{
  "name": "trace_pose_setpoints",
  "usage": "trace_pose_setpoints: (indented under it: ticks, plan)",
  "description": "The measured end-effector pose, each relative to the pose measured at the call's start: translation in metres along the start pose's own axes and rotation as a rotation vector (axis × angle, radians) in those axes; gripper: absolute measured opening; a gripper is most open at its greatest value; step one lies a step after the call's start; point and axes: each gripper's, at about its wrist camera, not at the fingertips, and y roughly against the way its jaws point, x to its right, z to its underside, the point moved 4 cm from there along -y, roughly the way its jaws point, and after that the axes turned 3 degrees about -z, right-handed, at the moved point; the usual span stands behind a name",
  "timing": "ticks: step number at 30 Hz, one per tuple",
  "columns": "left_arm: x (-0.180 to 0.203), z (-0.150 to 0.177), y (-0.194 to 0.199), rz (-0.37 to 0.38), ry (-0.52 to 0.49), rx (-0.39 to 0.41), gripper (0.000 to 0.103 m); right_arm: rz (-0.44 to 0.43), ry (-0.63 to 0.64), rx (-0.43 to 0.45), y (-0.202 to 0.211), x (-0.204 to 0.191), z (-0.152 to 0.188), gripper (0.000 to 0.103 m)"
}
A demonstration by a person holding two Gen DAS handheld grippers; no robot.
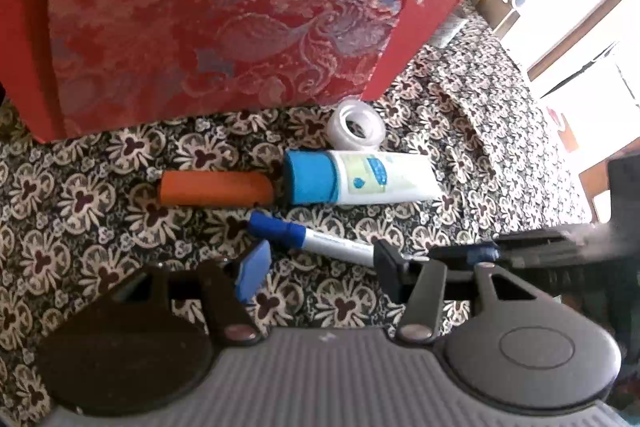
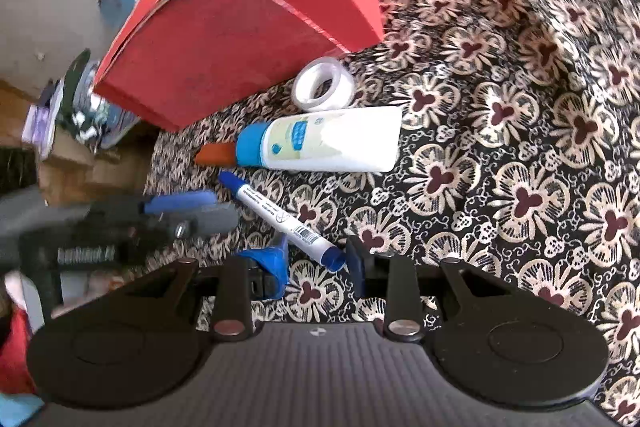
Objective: Organize rigid objects
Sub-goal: 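Grasp the blue-capped whiteboard marker with the right gripper and lift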
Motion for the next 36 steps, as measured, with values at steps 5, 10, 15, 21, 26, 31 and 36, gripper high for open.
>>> trace_pose_setpoints:
  ticks: [5,10,15,21,26,31,36]
  plan:
    - [0.004,-0.003,-0.01,-0.003,0.006,-0.035,0.055,0.033,0.192,-0.032,-0.01,-0.028,0.014,0.015]
    - [0.009,-0.003,-0.017,-0.017,-0.026,-0.035,0.055,-0.055,0.208,-0.085,-0.025,-0.045,0.024,0.015]
    - [0.004,-0.002,-0.017,-0.048,-0.093,-0.025,0.046,-0.113,0.212,-0.126,-0.032,-0.057,0.026,0.015]
    - [-0.004,0.011,-0.007,-0.059,-0.131,-0.024,0.033,-0.061,0.165,-0.089,-0.015,-0.039,0.015,0.015]
    - [-0.005,0.02,-0.002,-0.034,-0.11,-0.029,0.042,-0.111,0.051,-0.037,-0.02,-0.033,-0.003,0.015]
    - [-0.003,0.021,-0.003,-0.046,-0.129,-0.014,0.037,-0.127,0.005,-0.032,-0.046,-0.038,-0.019,0.015]
    - [-0.012,0.024,0.001,-0.062,-0.12,-0.003,0.015,-0.131,0.023,-0.07,-0.061,-0.049,-0.022,0.014]
